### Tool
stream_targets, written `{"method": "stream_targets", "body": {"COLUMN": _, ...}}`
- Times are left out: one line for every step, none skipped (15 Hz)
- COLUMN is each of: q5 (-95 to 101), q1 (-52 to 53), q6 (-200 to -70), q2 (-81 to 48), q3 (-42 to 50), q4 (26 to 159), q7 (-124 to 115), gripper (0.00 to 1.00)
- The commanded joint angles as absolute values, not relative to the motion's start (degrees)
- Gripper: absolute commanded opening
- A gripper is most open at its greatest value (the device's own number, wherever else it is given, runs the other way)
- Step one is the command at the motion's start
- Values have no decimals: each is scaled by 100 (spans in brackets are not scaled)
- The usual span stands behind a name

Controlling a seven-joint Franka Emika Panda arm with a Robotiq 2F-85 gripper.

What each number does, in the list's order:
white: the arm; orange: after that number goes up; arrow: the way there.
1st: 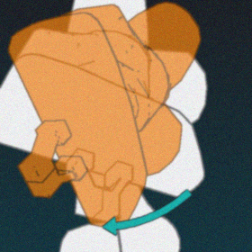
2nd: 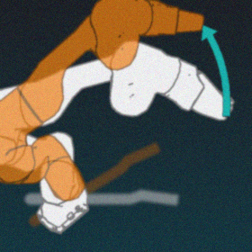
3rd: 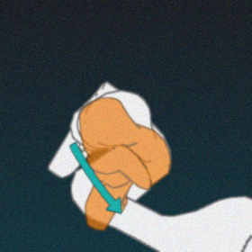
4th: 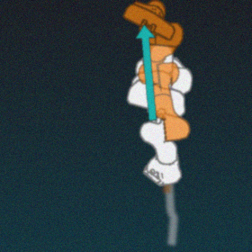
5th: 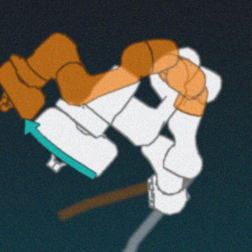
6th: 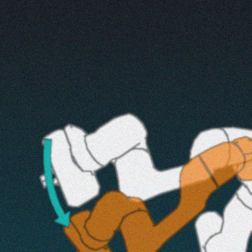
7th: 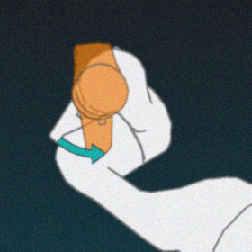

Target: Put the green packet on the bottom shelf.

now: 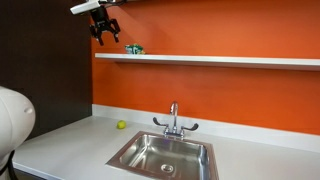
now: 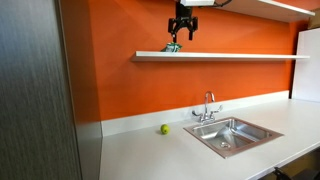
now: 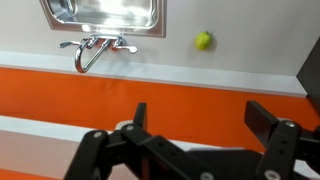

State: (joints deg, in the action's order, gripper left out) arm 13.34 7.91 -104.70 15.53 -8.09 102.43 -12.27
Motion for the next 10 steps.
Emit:
{"method": "stream_targets", "body": {"q5": 1076, "q1": 723, "q6": -10476, "q2": 2253, "q3": -904, "q4": 11249, "q7": -1465, "gripper": 100}}
{"method": "stream_targets", "body": {"q5": 1018, "q1": 712, "q6": -10459, "q2": 2356, "q3": -910, "q4": 11425, "q7": -1487, "gripper": 100}}
{"method": "stream_targets", "body": {"q5": 948, "q1": 697, "q6": -10447, "q2": 2442, "q3": -903, "q4": 11592, "q7": -1521, "gripper": 100}}
{"method": "stream_targets", "body": {"q5": 878, "q1": 689, "q6": -10448, "q2": 2521, "q3": -895, "q4": 11761, "q7": -1530, "gripper": 100}}
{"method": "stream_targets", "body": {"q5": 800, "q1": 681, "q6": -10427, "q2": 2583, "q3": -876, "q4": 11920, "q7": -1528, "gripper": 100}}
{"method": "stream_targets", "body": {"q5": 739, "q1": 668, "q6": -10422, "q2": 2628, "q3": -859, "q4": 12076, "q7": -1528, "gripper": 100}}
{"method": "stream_targets", "body": {"q5": 640, "q1": 653, "q6": -10396, "q2": 2657, "q3": -821, "q4": 12205, "q7": -1498, "gripper": 100}}
{"method": "stream_targets", "body": {"q5": 547, "q1": 626, "q6": -10387, "q2": 2675, "q3": -787, "q4": 12350, "q7": -1497, "gripper": 100}}
{"method": "stream_targets", "body": {"q5": 464, "q1": 590, "q6": -10380, "q2": 2676, "q3": -745, "q4": 12487, "q7": -1498, "gripper": 100}}
{"method": "stream_targets", "body": {"q5": 389, "q1": 557, "q6": -10383, "q2": 2674, "q3": -700, "q4": 12612, "q7": -1495, "gripper": 100}}
